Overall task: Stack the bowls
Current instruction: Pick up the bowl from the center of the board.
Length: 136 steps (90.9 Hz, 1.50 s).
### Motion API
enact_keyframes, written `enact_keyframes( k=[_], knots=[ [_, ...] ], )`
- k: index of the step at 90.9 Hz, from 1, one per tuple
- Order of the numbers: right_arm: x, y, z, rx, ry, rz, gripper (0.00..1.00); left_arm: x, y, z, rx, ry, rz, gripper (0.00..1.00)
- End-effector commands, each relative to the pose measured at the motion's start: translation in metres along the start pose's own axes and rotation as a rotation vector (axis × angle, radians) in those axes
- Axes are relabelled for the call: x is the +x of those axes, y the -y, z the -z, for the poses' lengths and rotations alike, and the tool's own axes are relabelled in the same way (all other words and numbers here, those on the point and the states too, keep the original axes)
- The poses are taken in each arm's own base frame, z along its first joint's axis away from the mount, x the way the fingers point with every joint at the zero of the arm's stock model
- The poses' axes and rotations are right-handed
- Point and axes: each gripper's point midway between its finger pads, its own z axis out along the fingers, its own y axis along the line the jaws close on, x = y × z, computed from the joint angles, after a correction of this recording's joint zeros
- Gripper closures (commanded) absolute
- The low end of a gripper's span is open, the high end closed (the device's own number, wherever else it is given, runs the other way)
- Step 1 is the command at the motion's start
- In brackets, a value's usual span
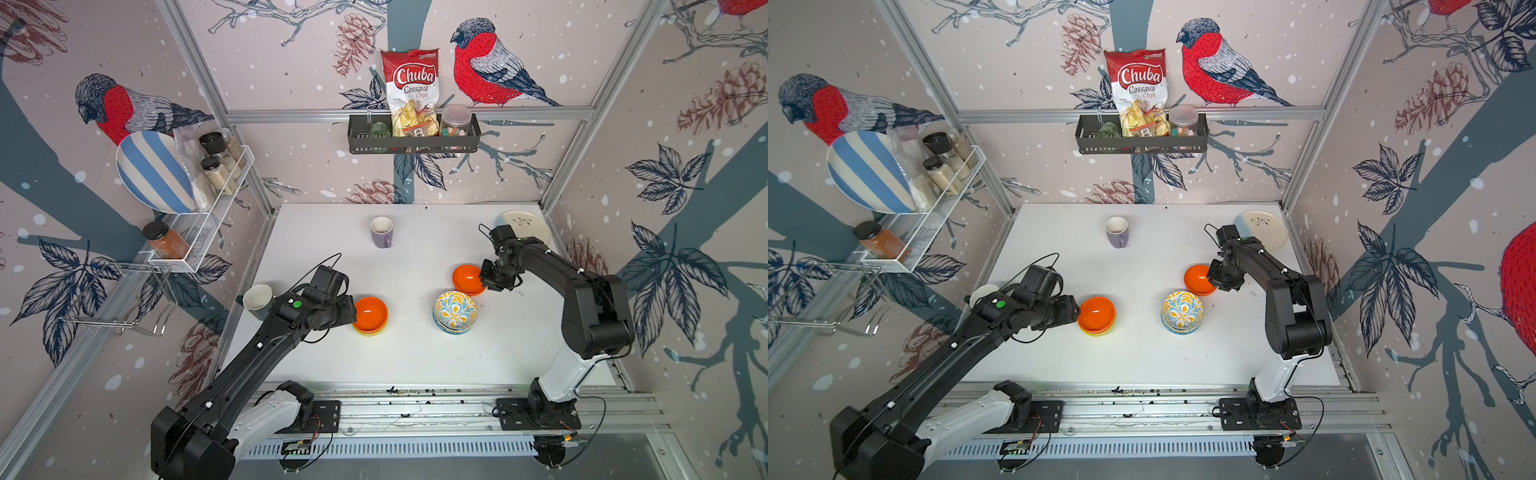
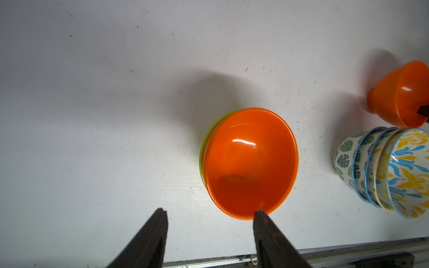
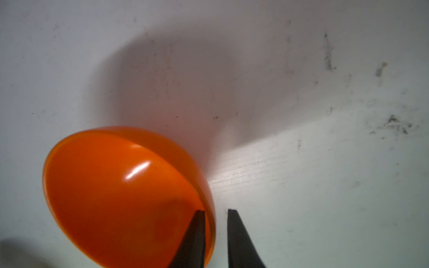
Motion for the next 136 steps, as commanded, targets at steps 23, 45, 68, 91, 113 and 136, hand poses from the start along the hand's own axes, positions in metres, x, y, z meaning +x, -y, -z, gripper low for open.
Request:
enact_keyframes(
  k=[23, 45, 68, 91, 113, 136],
  knots=[
    [0.002, 0.000, 0.000, 0.005, -0.010, 0.007, 0.92, 0.001, 0.001, -0.001, 0.004, -0.006, -0.007, 0.39],
    [-0.007, -0.003, 0.020, -0.017, 0.038, 0.001, 1.00, 0.000, 0.001, 0.001, 0.003, -0.003, -0.010, 0.39],
    [-0.018, -0.006, 0.045, -0.026, 0.075, -0.009, 1.00, -0.005, 0.002, 0.012, -0.003, 0.009, -0.023, 0.40],
    [-0.021, -0.018, 0.079, -0.052, 0.115, 0.008, 1.00, -0.013, 0.015, 0.029, 0.036, 0.017, -0.048, 0.40],
    [-0.009, -0.047, 0.126, -0.096, 0.153, 0.088, 1.00, -0.022, 0.038, 0.044, 0.112, -0.007, -0.075, 0.40],
    [0.037, -0.084, 0.151, -0.117, 0.131, 0.247, 1.00, -0.037, 0.067, 0.064, 0.208, -0.015, -0.102, 0.40]
  ],
)
